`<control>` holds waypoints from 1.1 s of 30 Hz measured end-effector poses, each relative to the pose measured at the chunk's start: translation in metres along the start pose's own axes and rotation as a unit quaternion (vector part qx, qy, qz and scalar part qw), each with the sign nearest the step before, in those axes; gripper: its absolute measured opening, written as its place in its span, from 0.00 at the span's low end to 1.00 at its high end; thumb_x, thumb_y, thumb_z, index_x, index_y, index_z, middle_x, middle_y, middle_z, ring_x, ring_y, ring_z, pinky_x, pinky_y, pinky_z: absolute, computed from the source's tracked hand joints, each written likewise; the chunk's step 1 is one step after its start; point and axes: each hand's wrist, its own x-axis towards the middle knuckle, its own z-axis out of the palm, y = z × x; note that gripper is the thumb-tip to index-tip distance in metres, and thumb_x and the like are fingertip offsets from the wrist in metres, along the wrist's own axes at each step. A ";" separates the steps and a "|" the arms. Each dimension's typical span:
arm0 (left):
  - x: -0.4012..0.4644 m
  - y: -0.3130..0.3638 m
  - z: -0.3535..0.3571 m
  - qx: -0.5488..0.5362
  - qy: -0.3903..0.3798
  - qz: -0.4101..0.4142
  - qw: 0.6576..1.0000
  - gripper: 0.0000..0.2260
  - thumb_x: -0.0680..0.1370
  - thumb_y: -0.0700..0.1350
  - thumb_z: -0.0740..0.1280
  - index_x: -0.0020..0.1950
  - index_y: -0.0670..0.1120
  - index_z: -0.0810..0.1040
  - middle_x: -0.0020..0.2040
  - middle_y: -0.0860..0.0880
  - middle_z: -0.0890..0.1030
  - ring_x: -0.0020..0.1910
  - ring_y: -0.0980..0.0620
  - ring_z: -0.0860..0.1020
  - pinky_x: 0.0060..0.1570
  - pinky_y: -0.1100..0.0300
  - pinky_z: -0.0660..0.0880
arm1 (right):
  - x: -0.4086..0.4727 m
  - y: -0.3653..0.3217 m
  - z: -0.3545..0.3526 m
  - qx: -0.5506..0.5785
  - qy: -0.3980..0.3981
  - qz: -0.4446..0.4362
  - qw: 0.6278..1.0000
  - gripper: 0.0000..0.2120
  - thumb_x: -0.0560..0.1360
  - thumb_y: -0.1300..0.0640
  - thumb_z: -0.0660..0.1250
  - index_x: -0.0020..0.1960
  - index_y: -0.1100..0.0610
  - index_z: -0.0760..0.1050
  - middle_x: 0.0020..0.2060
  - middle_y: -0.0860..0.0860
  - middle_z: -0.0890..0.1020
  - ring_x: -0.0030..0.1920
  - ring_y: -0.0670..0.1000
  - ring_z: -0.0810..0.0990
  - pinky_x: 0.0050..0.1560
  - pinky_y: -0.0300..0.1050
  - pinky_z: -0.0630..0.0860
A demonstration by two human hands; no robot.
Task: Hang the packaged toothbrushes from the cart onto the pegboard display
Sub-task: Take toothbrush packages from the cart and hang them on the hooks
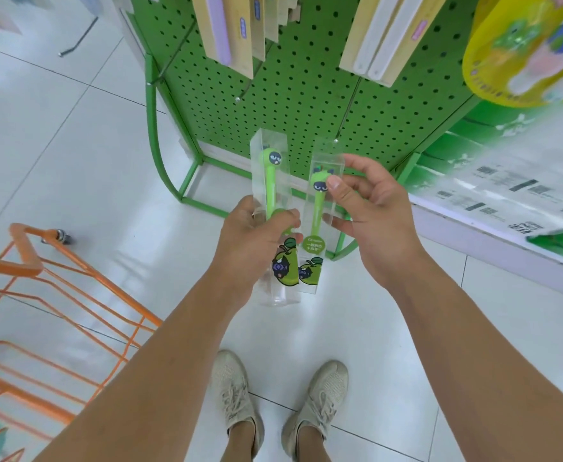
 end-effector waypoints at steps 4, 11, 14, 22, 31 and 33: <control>-0.002 0.001 -0.002 -0.008 -0.011 -0.004 1.000 0.12 0.76 0.38 0.72 0.58 0.39 0.77 0.51 0.40 0.85 0.45 0.45 0.86 0.54 0.45 0.80 | -0.001 0.000 -0.001 0.009 0.001 0.004 1.000 0.16 0.79 0.59 0.70 0.66 0.53 0.75 0.54 0.54 0.85 0.51 0.47 0.83 0.57 0.60 0.81; -0.002 -0.008 -0.010 -0.028 -0.017 -0.026 0.999 0.09 0.76 0.38 0.71 0.56 0.41 0.80 0.46 0.44 0.85 0.42 0.49 0.85 0.47 0.49 0.81 | 0.002 -0.002 0.001 0.015 0.010 0.003 1.000 0.16 0.79 0.59 0.71 0.65 0.54 0.75 0.52 0.53 0.86 0.53 0.51 0.84 0.58 0.63 0.80; -0.002 -0.009 -0.010 -0.058 -0.016 -0.037 0.998 0.07 0.77 0.38 0.69 0.55 0.43 0.80 0.43 0.47 0.83 0.38 0.50 0.84 0.40 0.54 0.82 | 0.002 -0.002 0.000 0.010 0.009 -0.001 1.000 0.15 0.79 0.59 0.71 0.64 0.53 0.76 0.52 0.53 0.86 0.53 0.51 0.84 0.58 0.62 0.81; -0.001 -0.006 -0.005 -0.072 -0.042 -0.038 0.996 0.09 0.77 0.37 0.66 0.57 0.40 0.79 0.44 0.45 0.82 0.38 0.50 0.82 0.39 0.56 0.82 | 0.000 0.001 -0.007 0.024 0.021 0.007 0.999 0.13 0.78 0.58 0.71 0.62 0.50 0.76 0.51 0.52 0.86 0.52 0.50 0.84 0.57 0.61 0.81; 0.003 -0.008 0.002 -0.029 -0.071 -0.032 0.997 0.11 0.78 0.36 0.63 0.59 0.44 0.75 0.49 0.44 0.86 0.49 0.46 0.83 0.55 0.46 0.76 | 0.072 -0.016 -0.011 -0.026 0.077 -0.006 0.997 0.08 0.77 0.58 0.73 0.53 0.49 0.78 0.50 0.46 0.84 0.51 0.43 0.83 0.58 0.46 0.80; 0.006 -0.009 0.003 -0.027 -0.075 -0.031 0.996 0.12 0.77 0.34 0.62 0.58 0.46 0.75 0.51 0.43 0.86 0.49 0.46 0.83 0.52 0.49 0.75 | 0.094 -0.025 -0.013 -0.032 0.095 -0.010 0.995 0.07 0.77 0.57 0.73 0.52 0.49 0.78 0.50 0.45 0.85 0.50 0.41 0.83 0.61 0.47 0.80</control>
